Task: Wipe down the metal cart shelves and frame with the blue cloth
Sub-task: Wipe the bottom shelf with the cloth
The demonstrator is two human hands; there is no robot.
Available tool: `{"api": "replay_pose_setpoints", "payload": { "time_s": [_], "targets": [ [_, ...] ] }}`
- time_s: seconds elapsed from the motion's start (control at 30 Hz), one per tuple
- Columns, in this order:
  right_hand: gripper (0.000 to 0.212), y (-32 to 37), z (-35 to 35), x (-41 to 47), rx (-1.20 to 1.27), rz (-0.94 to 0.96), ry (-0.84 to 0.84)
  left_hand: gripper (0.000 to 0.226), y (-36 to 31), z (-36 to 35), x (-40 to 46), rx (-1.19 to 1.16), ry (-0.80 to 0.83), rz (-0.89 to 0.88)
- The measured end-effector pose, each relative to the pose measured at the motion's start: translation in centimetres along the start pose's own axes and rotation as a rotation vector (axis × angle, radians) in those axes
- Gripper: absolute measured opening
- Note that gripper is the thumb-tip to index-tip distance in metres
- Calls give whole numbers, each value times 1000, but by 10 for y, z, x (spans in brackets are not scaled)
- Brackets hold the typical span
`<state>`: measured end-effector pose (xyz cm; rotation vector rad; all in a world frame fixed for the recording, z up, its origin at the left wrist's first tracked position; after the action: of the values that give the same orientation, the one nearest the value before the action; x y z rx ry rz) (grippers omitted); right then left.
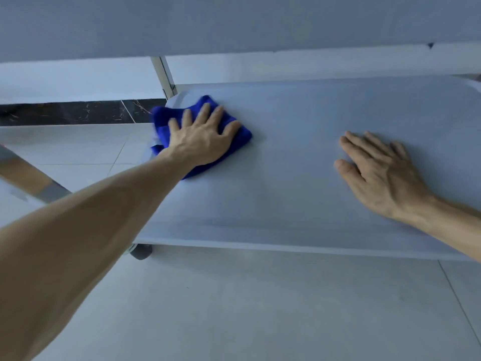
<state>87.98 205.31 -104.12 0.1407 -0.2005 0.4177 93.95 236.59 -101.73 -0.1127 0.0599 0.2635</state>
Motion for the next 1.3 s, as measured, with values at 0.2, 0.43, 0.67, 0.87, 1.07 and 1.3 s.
{"api": "replay_pose_setpoints", "payload": {
  "time_s": [0.2,0.43,0.67,0.87,1.07,1.3],
  "targets": [
    [84,-7,3,-2,15,9,-3,67,-51,-11,-39,14,12,-438],
    [78,-7,3,-2,13,30,-20,77,29,7,34,20,-27,-259],
    [74,-3,2,-3,-13,37,-18,72,27,6,65,-54,-25,183],
    [74,-2,2,-7,-4,18,-19,69,-71,-4,44,-11,-24,-208],
    [76,-4,3,-8,4,6,7,65,-117,-14,17,-22,17,-531],
    [71,-4,3,-8,-7,24,1,74,-37,-1,82,-24,-64,-249]
  ]
}}
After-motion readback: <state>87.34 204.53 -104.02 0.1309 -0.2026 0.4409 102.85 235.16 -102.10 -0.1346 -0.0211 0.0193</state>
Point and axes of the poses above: each hand's wrist, its own x-axis towards the middle knuckle, its own z-axis out of the back of the hand, y = z × x, the point moved 2 cm from there along x, towards the middle knuckle, and after that the axes turned 9 degrees about z, right-handed, at the moved point
